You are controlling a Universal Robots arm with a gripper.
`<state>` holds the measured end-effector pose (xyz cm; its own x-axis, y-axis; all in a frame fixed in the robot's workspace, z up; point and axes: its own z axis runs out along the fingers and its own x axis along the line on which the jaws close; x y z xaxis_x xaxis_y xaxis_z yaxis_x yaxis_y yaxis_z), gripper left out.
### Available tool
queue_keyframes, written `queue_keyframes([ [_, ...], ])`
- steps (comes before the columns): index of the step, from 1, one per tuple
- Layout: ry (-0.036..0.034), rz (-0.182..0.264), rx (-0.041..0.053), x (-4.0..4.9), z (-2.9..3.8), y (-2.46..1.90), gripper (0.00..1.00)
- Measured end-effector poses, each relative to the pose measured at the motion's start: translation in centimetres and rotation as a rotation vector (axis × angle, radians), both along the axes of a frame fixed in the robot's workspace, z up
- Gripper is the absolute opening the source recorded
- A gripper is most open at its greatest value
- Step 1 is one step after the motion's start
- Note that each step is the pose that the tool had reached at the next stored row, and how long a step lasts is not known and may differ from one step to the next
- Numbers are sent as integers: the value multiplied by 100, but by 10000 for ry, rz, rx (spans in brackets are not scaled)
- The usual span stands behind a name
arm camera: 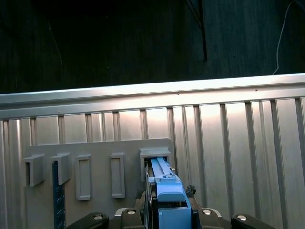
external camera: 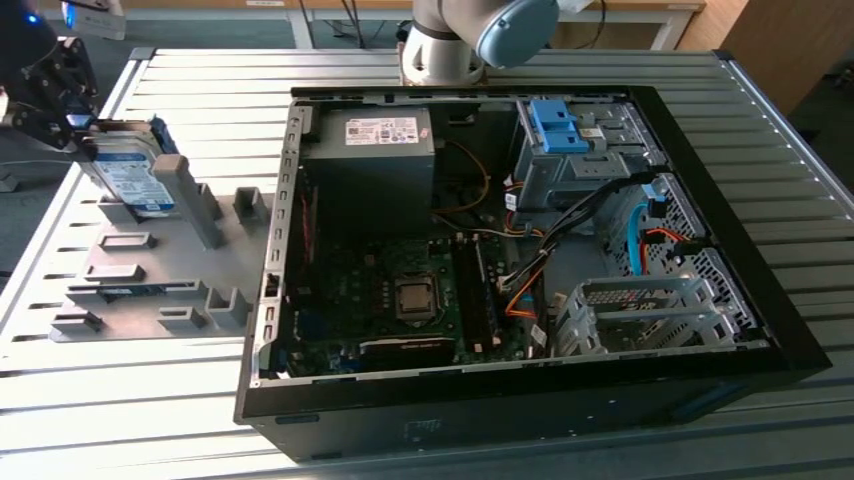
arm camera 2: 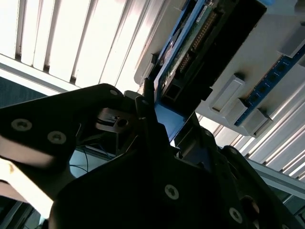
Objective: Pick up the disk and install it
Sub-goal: 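Pick up the disk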
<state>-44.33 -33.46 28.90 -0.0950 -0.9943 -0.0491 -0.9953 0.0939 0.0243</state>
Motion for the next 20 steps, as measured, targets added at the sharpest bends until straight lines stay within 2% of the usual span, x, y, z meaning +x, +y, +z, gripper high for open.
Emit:
queue_keyframes([
  [2, 1, 0, 0, 0, 0, 0, 42],
  [3, 1, 0, -1, 0, 0, 0, 37],
  [9, 0, 4, 0, 0, -1, 0, 37],
  [15, -1, 858, 1, -1, -1, -1, 37],
  [20, 0, 940, 0, 0, -1, -9, 37],
])
